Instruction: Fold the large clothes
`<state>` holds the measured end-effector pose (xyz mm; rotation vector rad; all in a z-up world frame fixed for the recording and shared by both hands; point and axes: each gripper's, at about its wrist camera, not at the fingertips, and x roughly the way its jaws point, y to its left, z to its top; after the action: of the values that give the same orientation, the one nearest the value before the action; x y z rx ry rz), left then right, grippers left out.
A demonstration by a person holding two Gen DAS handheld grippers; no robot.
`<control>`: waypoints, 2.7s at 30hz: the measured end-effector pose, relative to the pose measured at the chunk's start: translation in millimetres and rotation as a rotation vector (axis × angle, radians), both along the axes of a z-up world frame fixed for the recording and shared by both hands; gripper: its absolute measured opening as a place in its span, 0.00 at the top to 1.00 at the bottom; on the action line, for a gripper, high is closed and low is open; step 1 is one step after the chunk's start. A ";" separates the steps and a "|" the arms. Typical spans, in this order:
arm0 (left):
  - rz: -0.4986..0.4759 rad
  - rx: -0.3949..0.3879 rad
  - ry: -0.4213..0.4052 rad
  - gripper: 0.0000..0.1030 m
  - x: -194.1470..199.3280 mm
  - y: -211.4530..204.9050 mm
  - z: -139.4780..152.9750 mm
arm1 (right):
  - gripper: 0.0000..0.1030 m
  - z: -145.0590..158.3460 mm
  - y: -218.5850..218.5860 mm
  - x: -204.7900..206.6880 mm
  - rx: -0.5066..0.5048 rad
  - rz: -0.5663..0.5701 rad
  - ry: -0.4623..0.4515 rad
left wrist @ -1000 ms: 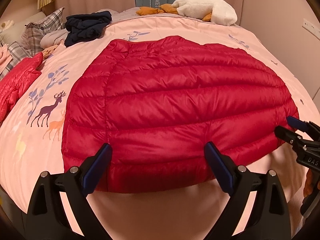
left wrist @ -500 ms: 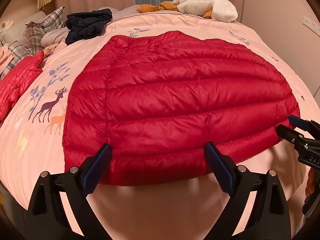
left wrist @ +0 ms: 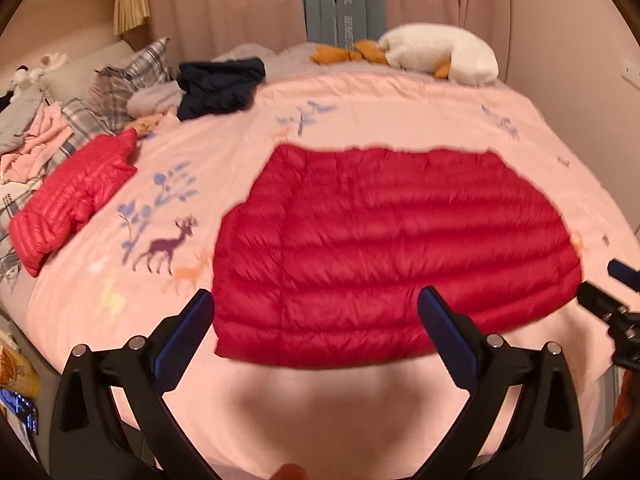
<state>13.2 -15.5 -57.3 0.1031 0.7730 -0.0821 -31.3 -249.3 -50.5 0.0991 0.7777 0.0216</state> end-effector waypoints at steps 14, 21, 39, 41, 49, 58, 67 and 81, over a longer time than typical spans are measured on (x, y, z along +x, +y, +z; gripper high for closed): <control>-0.009 -0.024 -0.080 0.01 -33.4 -6.3 65.7 | 0.02 51.5 13.3 -27.0 -0.038 0.009 -0.081; -0.005 -0.018 -0.084 0.01 -40.2 -8.4 66.0 | 0.02 45.6 13.9 -28.3 -0.013 0.009 -0.054; -0.015 -0.004 -0.075 0.01 -46.0 -12.9 63.5 | 0.02 45.6 15.4 -30.3 -0.010 0.014 -0.056; -0.014 -0.003 -0.077 0.01 -46.1 -13.1 63.1 | 0.02 45.5 15.5 -30.2 -0.010 0.013 -0.056; -0.016 0.000 -0.070 0.01 -46.2 -13.4 61.3 | 0.02 45.0 16.2 -30.1 -0.012 0.013 -0.054; -0.018 0.003 -0.063 0.01 -43.8 -13.6 58.9 | 0.02 44.7 16.3 -29.9 -0.011 0.014 -0.055; -0.023 0.004 -0.060 0.01 -42.9 -13.3 57.4 | 0.02 41.7 18.0 -29.3 -0.013 0.012 -0.049; -0.030 0.007 -0.051 0.01 -40.0 -13.0 53.0 | 0.02 40.5 17.2 -28.1 -0.012 0.013 -0.048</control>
<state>-26.8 -28.6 -4.3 0.1228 0.7210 -0.1048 -59.4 -232.0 -10.0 0.0816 0.7301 0.0318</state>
